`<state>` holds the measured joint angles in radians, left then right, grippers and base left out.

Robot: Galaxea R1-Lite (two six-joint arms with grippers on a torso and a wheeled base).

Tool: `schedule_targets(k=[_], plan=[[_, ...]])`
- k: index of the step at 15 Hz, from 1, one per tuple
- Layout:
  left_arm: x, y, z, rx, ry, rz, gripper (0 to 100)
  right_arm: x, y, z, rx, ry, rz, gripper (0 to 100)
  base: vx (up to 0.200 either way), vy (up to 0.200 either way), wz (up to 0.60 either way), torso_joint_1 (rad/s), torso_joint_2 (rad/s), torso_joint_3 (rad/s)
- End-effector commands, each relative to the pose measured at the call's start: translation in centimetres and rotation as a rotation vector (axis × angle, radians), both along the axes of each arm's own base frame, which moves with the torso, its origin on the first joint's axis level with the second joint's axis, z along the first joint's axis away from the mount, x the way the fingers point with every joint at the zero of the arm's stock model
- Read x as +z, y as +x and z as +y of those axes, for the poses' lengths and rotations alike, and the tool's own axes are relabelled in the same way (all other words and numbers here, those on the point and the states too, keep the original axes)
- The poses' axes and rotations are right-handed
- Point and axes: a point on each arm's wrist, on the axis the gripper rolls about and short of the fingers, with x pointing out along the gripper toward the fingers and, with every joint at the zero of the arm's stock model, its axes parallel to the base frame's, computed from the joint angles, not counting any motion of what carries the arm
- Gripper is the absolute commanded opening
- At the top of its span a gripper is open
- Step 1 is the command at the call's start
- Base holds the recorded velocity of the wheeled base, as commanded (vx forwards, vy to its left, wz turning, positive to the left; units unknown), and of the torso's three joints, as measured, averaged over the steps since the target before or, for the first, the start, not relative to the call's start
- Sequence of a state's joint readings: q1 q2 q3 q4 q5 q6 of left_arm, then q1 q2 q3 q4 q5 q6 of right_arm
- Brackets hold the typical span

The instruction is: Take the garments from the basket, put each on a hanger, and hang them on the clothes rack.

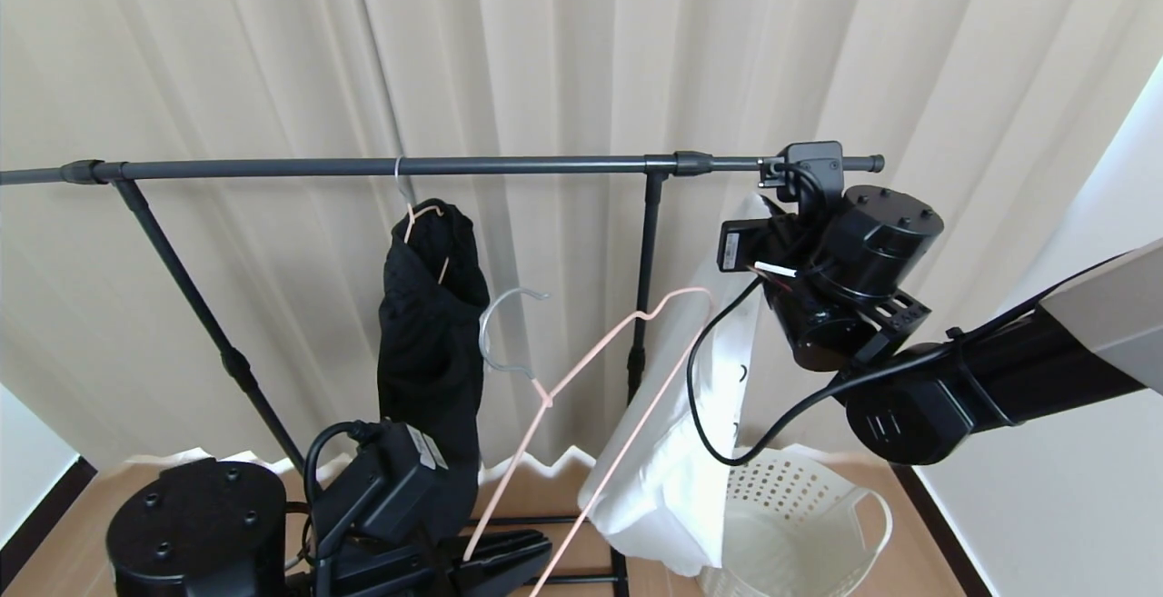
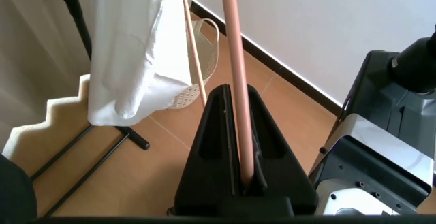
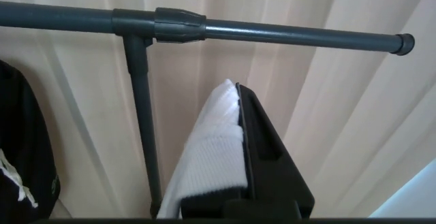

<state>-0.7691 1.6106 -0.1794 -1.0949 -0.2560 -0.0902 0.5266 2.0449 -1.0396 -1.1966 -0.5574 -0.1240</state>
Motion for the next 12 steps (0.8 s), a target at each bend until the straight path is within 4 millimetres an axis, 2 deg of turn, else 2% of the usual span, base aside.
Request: schedule_targets(k=[1, 6, 9, 12], plan=[[0.0, 0.1, -0.1, -0.013, -0.003, 0.003, 0, -0.7, 0.7, 0.3, -0.001, -0.002, 0.007, 0, 0.0, 0.0, 0.0, 0.0, 0.0, 0.0], [0.1, -0.4, -0.4, -0.042, -0.006, 0.0, 0, -1.3, 1.5, 0.5, -0.005, 0.008, 0.01, 0, 0.0, 0.0, 0.0, 0.0, 0.0, 0.0], [0.5, -0.6, -0.2, -0.04, -0.017, -0.015, 0, -0.9, 2.1, -0.4, -0.032, 0.016, 0.0, 0, 0.0, 0.0, 0.0, 0.0, 0.0, 0.0], [0.2, -0.5, -0.3, -0.04, -0.008, -0.005, 0, -0.6, 1.4, -0.8, -0.031, 0.012, 0.007, 0, 0.0, 0.0, 0.0, 0.0, 0.0, 0.0]])
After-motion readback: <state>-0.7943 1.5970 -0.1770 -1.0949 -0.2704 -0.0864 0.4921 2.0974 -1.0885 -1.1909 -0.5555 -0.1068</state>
